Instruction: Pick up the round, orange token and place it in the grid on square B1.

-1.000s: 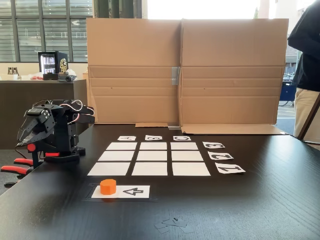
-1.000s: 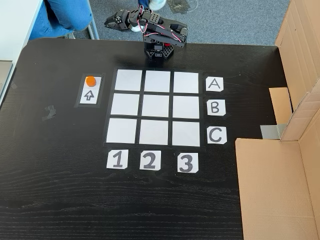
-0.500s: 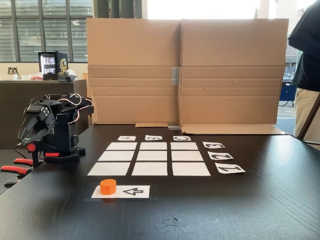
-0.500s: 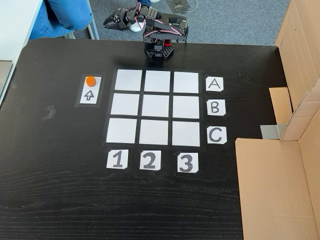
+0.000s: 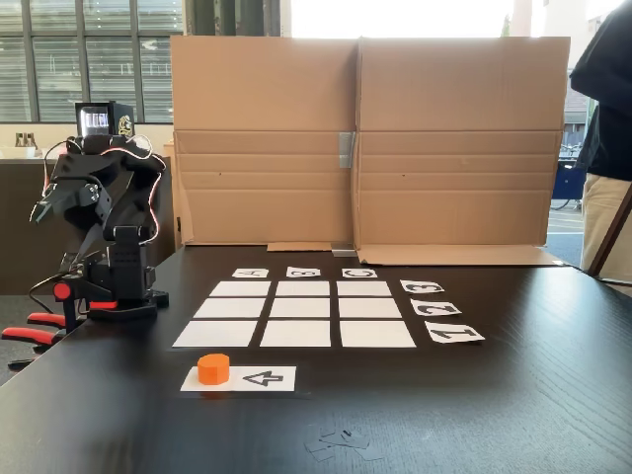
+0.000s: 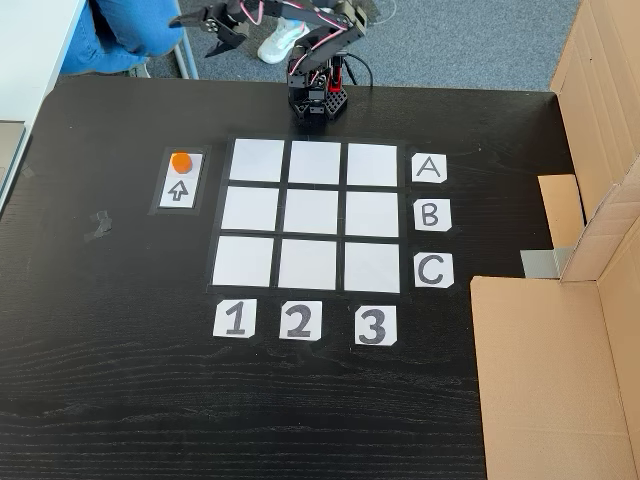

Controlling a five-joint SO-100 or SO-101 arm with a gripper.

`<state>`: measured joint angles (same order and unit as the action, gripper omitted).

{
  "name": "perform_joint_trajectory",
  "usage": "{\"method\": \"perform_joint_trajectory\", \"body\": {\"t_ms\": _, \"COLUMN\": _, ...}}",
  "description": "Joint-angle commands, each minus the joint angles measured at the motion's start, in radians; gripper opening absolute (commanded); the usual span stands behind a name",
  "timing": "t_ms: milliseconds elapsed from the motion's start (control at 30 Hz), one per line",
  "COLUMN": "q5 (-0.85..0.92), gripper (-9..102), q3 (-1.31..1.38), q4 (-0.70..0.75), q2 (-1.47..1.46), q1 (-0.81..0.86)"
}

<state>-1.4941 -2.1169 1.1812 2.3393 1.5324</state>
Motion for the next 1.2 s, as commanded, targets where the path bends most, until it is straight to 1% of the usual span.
{"method": "perform_joint_trajectory", "body": {"t_ms": 0, "q5": 0.009, "gripper": 51, "q3": 0.161, "q4": 0.041, "q2": -0.126, "q1": -0.031}}
{"method": "perform_joint_trajectory", "body": {"t_ms": 133, "q5": 0.017, "gripper": 53, "q3": 0.322, "q4": 0.064, "q2": -0.295, "q1": -0.049}}
{"method": "perform_joint_trajectory", "body": {"t_ms": 233, "q5": 0.035, "gripper": 56, "q3": 0.483, "q4": 0.109, "q2": -0.426, "q1": -0.052}}
{"method": "perform_joint_trajectory", "body": {"t_ms": 267, "q5": 0.046, "gripper": 56, "q3": 0.545, "q4": 0.132, "q2": -0.472, "q1": -0.057}}
{"method": "perform_joint_trajectory", "body": {"t_ms": 433, "q5": 0.1, "gripper": 65, "q3": 0.838, "q4": 0.29, "q2": -0.68, "q1": -0.084}}
{"method": "perform_joint_trajectory", "body": {"t_ms": 500, "q5": 0.132, "gripper": 65, "q3": 0.917, "q4": 0.36, "q2": -0.739, "q1": -0.106}}
{"method": "perform_joint_trajectory", "body": {"t_ms": 567, "q5": 0.16, "gripper": 66, "q3": 0.93, "q4": 0.38, "q2": -0.77, "q1": -0.13}}
{"method": "perform_joint_trajectory", "body": {"t_ms": 900, "q5": 0.276, "gripper": 66, "q3": 0.851, "q4": 0.388, "q2": -0.862, "q1": -0.25}}
{"method": "perform_joint_trajectory", "body": {"t_ms": 1167, "q5": 0.29, "gripper": 66, "q3": 0.888, "q4": 0.387, "q2": -1.008, "q1": -0.321}}
